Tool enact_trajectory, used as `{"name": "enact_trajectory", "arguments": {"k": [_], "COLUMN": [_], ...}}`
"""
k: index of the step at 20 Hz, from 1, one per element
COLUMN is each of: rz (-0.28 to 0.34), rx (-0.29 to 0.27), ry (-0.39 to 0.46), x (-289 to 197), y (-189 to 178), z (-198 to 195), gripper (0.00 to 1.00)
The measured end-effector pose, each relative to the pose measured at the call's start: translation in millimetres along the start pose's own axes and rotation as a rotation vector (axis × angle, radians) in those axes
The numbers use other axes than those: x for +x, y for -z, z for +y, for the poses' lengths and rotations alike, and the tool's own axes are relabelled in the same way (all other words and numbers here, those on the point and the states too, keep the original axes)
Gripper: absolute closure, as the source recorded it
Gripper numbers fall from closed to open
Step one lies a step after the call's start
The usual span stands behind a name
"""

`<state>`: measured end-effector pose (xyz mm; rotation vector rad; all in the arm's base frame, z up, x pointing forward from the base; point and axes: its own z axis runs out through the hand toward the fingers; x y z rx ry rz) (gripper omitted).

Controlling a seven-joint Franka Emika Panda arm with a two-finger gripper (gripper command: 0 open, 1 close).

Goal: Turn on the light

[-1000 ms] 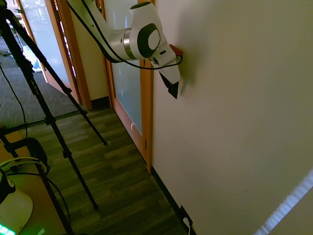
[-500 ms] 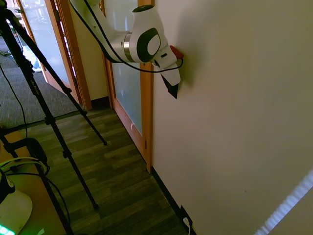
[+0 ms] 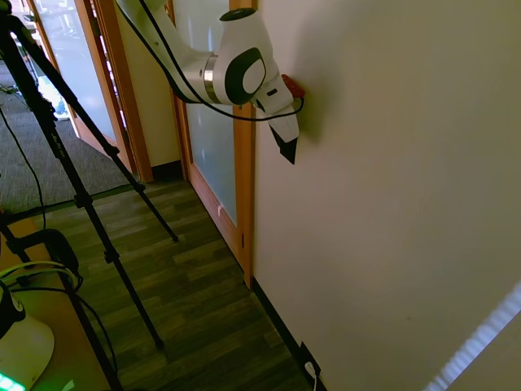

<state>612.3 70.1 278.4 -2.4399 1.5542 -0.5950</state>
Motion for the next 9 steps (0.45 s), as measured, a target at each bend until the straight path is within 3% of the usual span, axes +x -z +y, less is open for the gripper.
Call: {"name": "enact_trajectory", "arguments": {"k": [5, 6, 9], "rz": [0.028, 0.034, 0.037], "rx": [0.093, 0.104, 0.141], "ry": [-0.009, -0.009, -0.022], "x": [4, 7, 12], "y": [35, 43, 62], "z": [4, 5, 11], "gripper": [1.00, 0.00, 0.00]}}
